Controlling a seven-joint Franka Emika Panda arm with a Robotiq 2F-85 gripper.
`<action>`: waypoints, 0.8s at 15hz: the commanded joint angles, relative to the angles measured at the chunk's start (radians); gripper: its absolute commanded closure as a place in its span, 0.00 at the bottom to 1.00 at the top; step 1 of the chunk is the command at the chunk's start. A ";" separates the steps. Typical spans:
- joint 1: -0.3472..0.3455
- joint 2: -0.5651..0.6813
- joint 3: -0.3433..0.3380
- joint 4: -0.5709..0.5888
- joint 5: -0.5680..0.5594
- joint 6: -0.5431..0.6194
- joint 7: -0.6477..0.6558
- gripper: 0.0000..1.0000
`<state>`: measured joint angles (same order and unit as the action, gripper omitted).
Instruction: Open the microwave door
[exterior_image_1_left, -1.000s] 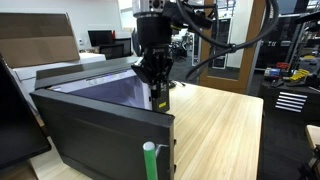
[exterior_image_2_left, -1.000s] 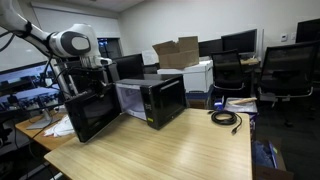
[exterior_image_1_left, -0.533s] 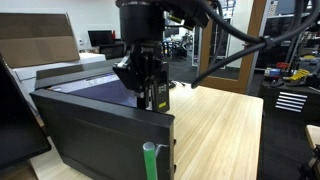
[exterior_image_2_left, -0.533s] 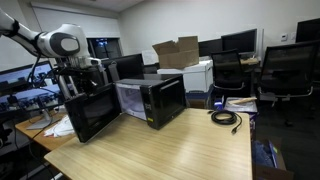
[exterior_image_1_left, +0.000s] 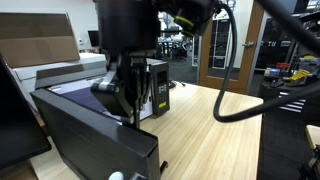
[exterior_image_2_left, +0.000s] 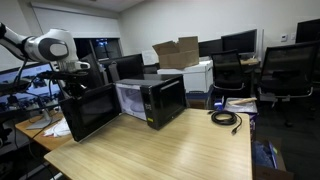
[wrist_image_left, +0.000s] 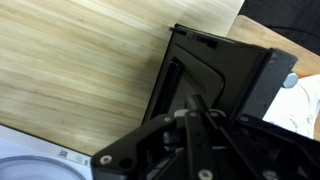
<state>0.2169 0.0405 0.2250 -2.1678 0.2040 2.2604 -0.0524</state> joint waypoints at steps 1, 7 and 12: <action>0.006 -0.034 0.011 -0.042 0.050 0.027 -0.086 1.00; -0.011 -0.065 -0.021 -0.052 -0.069 0.035 0.049 1.00; -0.062 -0.092 -0.081 -0.020 -0.308 -0.085 0.330 0.55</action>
<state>0.1805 -0.0153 0.1557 -2.1822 -0.0043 2.2376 0.1435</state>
